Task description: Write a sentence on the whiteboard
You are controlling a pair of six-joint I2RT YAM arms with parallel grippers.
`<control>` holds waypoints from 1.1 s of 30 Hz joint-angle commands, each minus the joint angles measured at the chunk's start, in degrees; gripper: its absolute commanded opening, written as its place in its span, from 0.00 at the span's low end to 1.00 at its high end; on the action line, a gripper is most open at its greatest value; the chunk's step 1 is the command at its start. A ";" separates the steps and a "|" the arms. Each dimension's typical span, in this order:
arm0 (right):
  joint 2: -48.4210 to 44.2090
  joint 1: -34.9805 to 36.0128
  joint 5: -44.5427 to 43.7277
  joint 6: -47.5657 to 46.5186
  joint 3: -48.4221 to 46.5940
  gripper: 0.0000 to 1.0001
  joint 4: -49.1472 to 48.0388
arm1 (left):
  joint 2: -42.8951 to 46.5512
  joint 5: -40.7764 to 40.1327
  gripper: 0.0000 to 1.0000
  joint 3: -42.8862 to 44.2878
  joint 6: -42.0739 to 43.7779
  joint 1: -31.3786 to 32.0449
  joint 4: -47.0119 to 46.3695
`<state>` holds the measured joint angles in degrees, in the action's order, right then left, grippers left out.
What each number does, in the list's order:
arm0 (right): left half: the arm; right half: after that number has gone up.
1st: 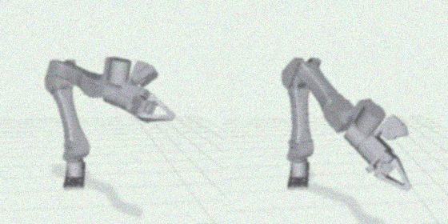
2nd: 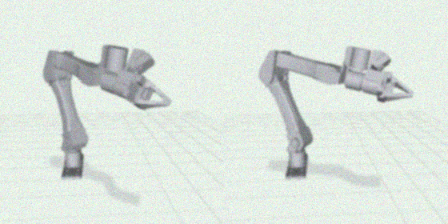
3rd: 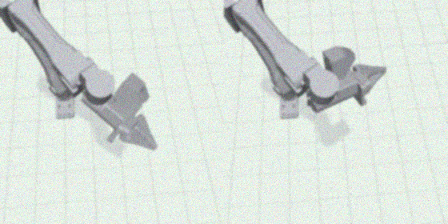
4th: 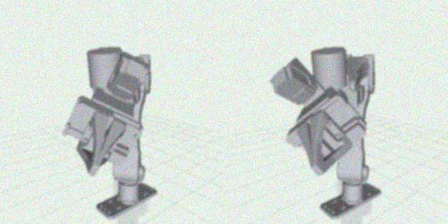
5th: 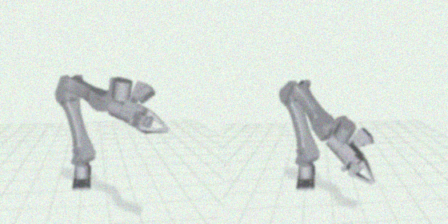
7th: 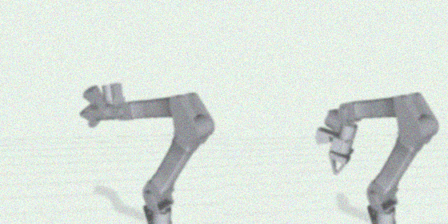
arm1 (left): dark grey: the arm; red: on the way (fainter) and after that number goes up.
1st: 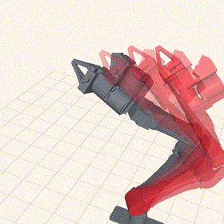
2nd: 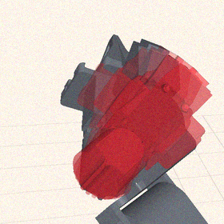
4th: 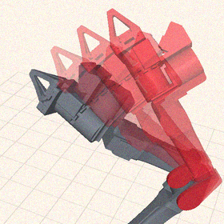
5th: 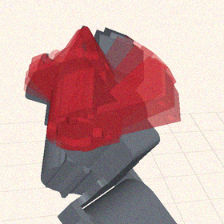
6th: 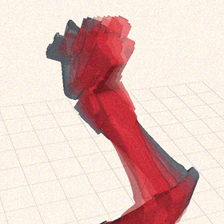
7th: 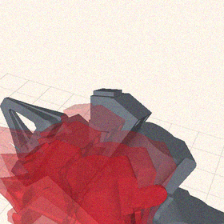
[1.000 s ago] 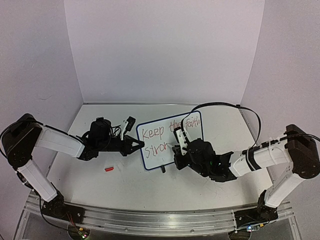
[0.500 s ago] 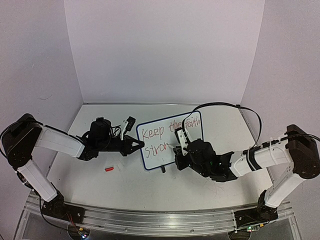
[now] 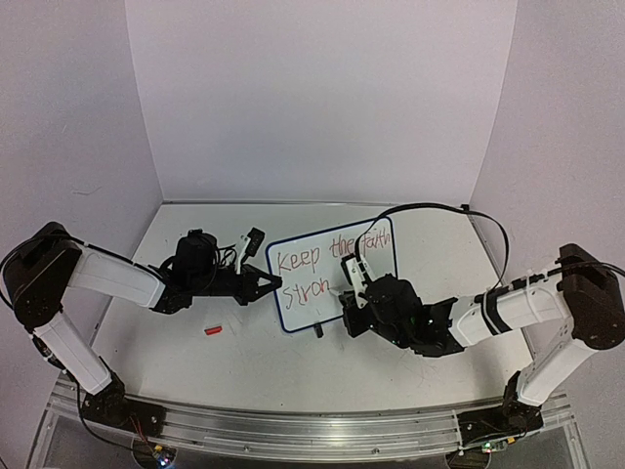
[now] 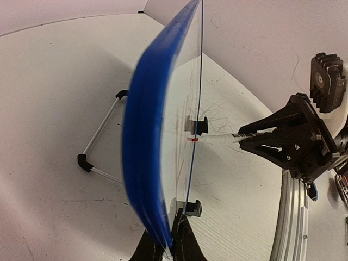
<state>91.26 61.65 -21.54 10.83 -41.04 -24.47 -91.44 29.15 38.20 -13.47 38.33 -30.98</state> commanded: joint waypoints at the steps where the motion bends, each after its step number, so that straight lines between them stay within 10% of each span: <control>1: -1.13 -0.56 -1.18 -0.14 -0.68 0.00 0.50 | 0.18 -9.67 0.00 -0.77 4.08 -1.32 4.54; 33: -2.47 -2.39 -1.80 -0.60 -0.12 0.00 -3.81 | 0.85 -9.90 0.00 -0.84 4.33 -1.32 4.88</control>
<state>88.12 59.29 -21.51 9.96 -38.62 -26.87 -91.18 29.19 38.17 -13.35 38.35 -30.79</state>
